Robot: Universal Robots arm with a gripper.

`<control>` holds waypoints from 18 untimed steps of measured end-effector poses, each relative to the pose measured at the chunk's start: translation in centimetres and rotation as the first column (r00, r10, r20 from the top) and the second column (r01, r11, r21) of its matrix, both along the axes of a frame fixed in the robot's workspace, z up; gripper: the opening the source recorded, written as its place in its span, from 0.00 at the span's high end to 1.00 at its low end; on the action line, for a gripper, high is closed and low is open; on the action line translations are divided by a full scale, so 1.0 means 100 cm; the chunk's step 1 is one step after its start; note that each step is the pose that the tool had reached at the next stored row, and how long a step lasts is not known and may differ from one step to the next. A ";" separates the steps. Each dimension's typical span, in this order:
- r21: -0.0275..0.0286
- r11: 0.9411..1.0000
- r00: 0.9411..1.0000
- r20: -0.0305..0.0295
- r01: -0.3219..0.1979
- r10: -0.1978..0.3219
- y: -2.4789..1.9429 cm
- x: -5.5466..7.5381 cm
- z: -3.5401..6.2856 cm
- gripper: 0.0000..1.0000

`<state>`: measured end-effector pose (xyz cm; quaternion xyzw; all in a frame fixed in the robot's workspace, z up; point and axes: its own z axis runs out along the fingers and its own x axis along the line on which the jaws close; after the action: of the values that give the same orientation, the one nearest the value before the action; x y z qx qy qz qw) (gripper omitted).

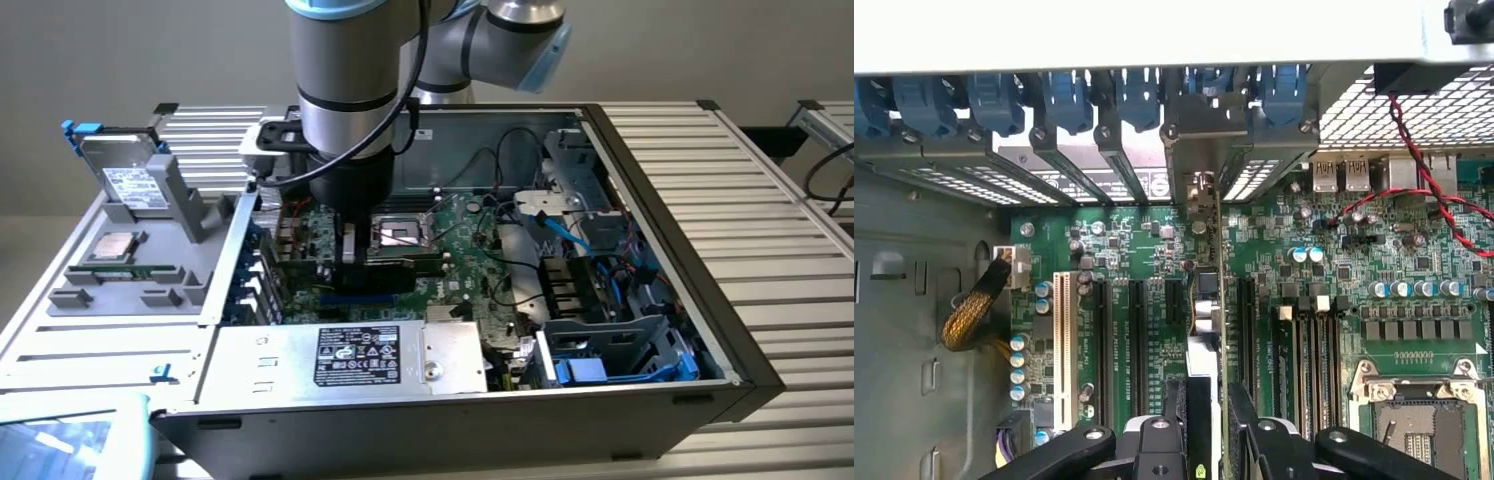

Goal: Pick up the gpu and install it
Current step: 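Insert the gpu into the slot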

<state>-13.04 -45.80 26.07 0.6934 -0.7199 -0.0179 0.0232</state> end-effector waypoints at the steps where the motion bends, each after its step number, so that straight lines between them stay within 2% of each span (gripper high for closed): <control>1: 0.000 1.000 1.000 0.000 0.000 0.000 0.0000 0.000 0.0000 0.72; 7: 0.000 1.000 1.000 0.000 0.000 0.000 -0.0018 0.000 -0.0016 0.72; 18: 0.000 1.000 1.000 0.000 0.000 0.000 -0.0019 0.000 -0.0048 0.72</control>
<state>-13.02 -45.99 25.59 0.6935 -0.7199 -0.0179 0.0229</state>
